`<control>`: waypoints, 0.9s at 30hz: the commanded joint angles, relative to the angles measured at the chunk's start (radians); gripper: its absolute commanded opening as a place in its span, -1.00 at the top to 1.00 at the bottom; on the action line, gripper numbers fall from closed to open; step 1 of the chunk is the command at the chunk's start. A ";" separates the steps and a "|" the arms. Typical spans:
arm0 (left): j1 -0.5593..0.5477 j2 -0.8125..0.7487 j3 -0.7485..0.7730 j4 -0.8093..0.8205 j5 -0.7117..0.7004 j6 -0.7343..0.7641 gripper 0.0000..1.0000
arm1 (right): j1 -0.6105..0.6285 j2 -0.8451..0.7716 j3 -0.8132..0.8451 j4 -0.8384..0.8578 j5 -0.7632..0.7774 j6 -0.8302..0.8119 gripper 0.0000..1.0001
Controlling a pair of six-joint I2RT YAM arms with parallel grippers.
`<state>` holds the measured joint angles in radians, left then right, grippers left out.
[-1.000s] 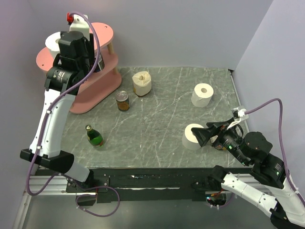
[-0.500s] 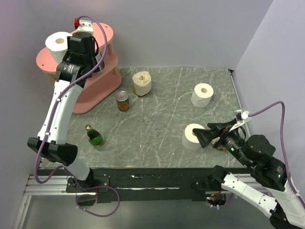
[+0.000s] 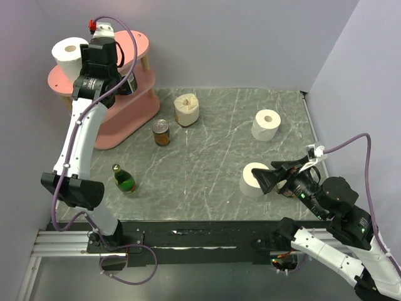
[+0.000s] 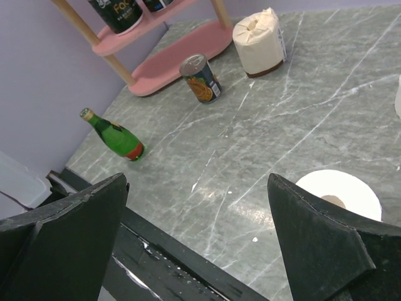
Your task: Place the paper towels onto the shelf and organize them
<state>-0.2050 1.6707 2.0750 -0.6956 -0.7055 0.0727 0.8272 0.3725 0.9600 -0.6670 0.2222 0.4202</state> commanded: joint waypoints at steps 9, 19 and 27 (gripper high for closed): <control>0.058 0.037 0.060 0.016 -0.008 -0.010 -0.11 | 0.003 0.052 0.002 0.050 0.014 -0.032 -0.99; -0.084 -0.155 -0.062 0.039 0.332 -0.126 -0.45 | 0.006 0.154 0.000 0.003 0.072 -0.003 -0.99; -0.341 -0.258 -0.300 0.091 0.595 -0.168 -0.98 | 0.004 0.169 0.114 -0.111 0.164 -0.037 -0.99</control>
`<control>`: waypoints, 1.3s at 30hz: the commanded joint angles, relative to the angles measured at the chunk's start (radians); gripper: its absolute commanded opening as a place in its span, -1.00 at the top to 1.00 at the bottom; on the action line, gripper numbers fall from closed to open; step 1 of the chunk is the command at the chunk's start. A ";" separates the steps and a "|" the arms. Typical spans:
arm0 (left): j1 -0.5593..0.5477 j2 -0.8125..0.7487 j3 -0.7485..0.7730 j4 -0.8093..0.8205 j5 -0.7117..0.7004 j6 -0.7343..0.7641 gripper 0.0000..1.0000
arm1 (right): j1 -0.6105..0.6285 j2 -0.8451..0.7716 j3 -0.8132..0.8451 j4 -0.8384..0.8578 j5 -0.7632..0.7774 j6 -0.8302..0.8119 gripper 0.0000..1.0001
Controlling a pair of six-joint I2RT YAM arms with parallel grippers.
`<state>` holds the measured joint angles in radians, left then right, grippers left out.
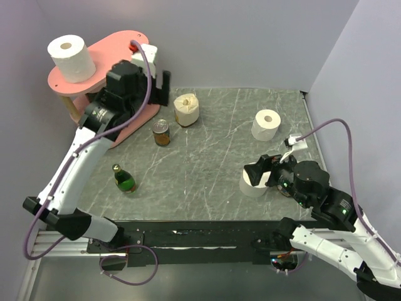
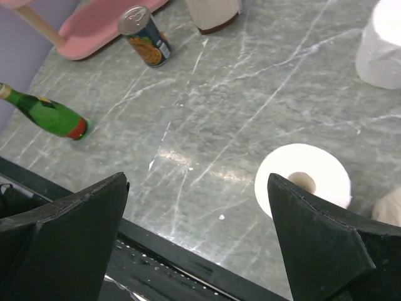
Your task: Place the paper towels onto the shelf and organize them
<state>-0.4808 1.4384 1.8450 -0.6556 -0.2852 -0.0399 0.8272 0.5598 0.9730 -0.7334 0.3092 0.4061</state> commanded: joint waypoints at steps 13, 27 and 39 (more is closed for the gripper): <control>-0.482 0.275 -0.117 0.175 0.190 -0.236 -0.78 | 0.006 -0.113 0.243 -0.073 0.083 -0.053 -0.99; -0.581 0.589 -0.021 0.269 0.308 -0.304 -0.79 | 0.006 -0.186 0.236 -0.072 0.111 -0.059 -0.99; -0.585 0.714 0.046 0.228 0.307 -0.287 -0.64 | 0.006 -0.202 0.208 -0.052 0.108 -0.067 -0.99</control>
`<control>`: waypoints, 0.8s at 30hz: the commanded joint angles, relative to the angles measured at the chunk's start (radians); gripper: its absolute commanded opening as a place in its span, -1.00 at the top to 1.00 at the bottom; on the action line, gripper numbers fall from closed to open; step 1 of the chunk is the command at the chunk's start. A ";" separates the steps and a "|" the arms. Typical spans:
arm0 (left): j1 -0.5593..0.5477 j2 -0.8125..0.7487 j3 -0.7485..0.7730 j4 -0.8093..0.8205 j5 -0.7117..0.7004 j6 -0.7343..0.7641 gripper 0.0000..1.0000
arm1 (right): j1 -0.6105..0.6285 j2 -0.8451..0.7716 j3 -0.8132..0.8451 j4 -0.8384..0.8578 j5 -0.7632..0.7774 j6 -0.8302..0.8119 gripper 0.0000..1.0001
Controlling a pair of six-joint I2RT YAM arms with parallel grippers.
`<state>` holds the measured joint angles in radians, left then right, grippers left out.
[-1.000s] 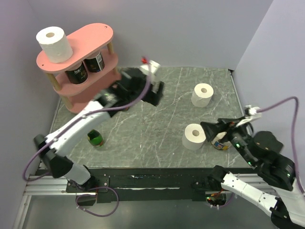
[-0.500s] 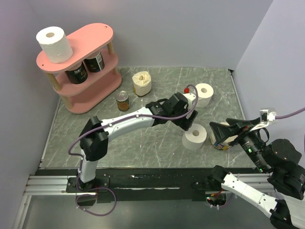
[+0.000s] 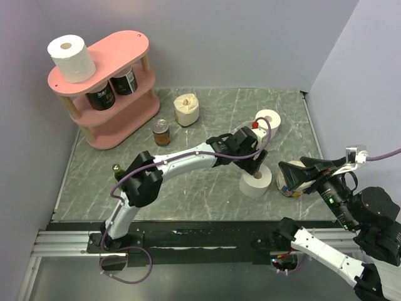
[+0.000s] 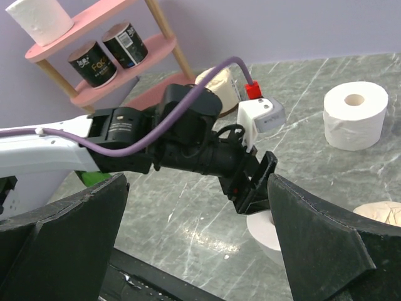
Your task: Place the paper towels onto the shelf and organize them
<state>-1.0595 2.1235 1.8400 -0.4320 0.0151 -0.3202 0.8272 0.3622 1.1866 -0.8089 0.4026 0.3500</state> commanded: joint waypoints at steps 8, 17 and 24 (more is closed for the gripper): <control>-0.011 0.030 0.033 0.004 0.005 0.000 -0.56 | 0.006 -0.012 -0.022 0.033 0.027 -0.011 -0.99; -0.011 0.033 0.013 0.002 0.017 -0.002 -0.33 | 0.006 -0.009 -0.030 0.031 0.025 -0.006 -0.99; -0.011 -0.010 0.008 -0.019 -0.012 -0.010 0.11 | 0.006 -0.008 -0.019 0.030 0.022 -0.005 -0.99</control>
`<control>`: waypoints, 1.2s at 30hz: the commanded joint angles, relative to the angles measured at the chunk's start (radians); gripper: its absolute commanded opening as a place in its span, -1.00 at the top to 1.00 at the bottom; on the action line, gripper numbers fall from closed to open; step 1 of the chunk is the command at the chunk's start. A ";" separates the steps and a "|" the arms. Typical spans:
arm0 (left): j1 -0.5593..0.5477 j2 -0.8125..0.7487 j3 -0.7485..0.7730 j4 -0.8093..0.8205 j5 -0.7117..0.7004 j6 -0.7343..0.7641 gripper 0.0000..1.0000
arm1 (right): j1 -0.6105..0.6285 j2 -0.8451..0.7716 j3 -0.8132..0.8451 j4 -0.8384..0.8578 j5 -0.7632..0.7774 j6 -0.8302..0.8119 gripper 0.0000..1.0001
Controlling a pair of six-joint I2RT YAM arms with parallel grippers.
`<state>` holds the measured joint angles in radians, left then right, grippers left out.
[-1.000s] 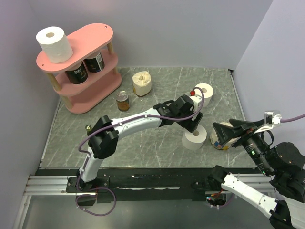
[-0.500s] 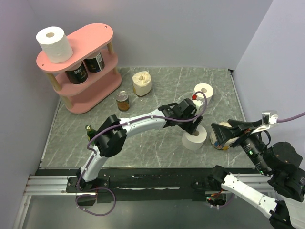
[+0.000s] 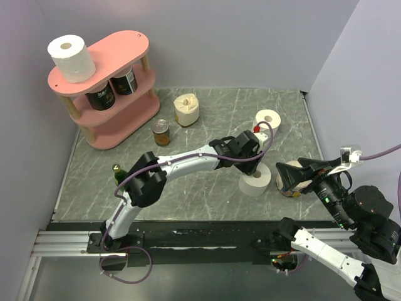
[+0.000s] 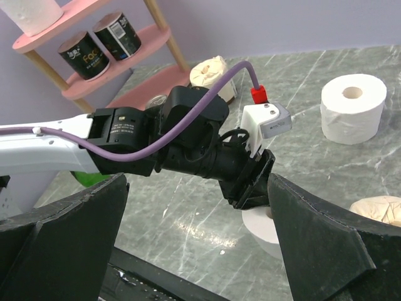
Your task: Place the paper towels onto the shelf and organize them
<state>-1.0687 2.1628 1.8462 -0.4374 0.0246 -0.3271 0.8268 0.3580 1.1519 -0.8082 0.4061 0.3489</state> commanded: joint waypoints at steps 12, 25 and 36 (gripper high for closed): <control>0.139 -0.126 -0.042 -0.063 -0.121 -0.003 0.15 | 0.008 -0.027 -0.055 0.030 -0.010 0.035 -0.99; 0.335 -0.224 -0.134 -0.107 -0.195 -0.010 0.10 | 0.006 -0.014 -0.113 0.058 -0.044 0.045 -0.99; 0.339 -0.291 -0.071 -0.164 -0.206 0.057 -0.74 | 0.006 -0.007 -0.113 0.066 -0.047 0.038 -0.99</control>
<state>-0.7235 1.9224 1.6901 -0.5781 -0.2077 -0.3264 0.8272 0.3519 1.0283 -0.7898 0.3573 0.3939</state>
